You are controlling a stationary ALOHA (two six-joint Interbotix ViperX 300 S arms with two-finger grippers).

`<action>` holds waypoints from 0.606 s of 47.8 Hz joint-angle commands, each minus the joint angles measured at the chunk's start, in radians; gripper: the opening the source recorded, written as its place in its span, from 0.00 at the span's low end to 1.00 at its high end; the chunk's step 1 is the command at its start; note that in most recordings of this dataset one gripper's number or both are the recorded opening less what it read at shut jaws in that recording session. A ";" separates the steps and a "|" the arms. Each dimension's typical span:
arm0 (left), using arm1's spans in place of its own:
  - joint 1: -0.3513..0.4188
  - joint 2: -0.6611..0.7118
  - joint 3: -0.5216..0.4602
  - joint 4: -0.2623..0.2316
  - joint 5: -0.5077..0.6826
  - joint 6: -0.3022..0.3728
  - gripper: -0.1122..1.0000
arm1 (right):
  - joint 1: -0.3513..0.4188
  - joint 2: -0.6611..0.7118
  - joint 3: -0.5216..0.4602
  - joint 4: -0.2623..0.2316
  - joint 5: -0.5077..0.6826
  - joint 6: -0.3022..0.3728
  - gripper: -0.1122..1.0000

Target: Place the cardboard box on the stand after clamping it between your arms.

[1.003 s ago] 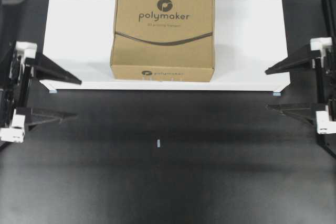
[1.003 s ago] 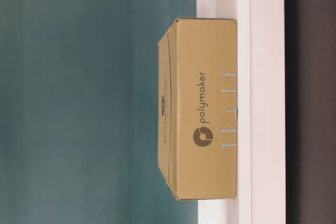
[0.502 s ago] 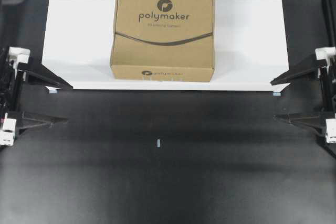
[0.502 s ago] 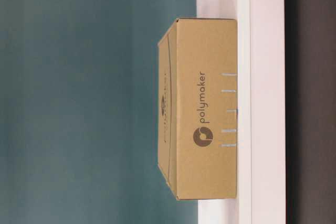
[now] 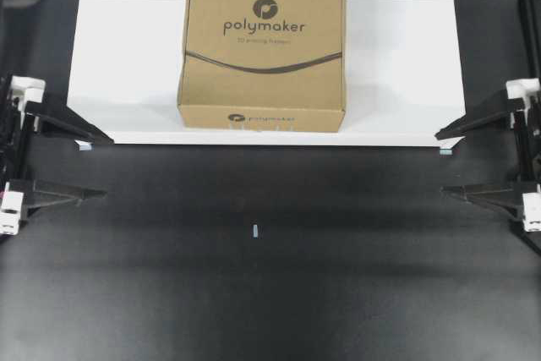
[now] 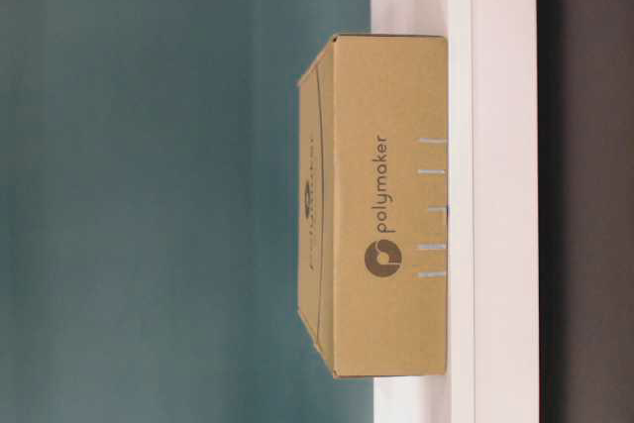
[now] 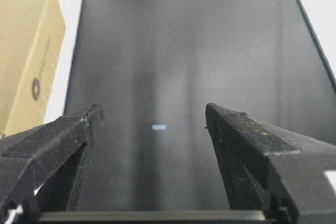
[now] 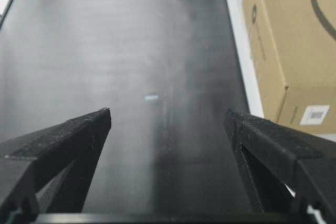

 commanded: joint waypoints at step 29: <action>-0.002 -0.026 -0.005 0.002 0.011 -0.002 0.79 | 0.008 -0.028 0.029 0.005 -0.043 0.012 0.85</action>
